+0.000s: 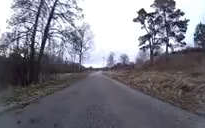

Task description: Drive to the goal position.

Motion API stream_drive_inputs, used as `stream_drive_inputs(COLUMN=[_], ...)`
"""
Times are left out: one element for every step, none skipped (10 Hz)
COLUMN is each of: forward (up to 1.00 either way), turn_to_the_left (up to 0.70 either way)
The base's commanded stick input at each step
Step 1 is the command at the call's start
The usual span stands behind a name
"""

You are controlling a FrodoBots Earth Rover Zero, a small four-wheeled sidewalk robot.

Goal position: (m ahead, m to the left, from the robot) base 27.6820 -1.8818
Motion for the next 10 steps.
stream_drive_inputs(forward=[0.5,0.5,0.5,0.5,0.5,0.5,0.5,0.5,0.5,0.5], turn_to_the_left=[0.0,0.0,0.0,0.0,0.0,0.0,0.0,0.0,0.0,0.0])
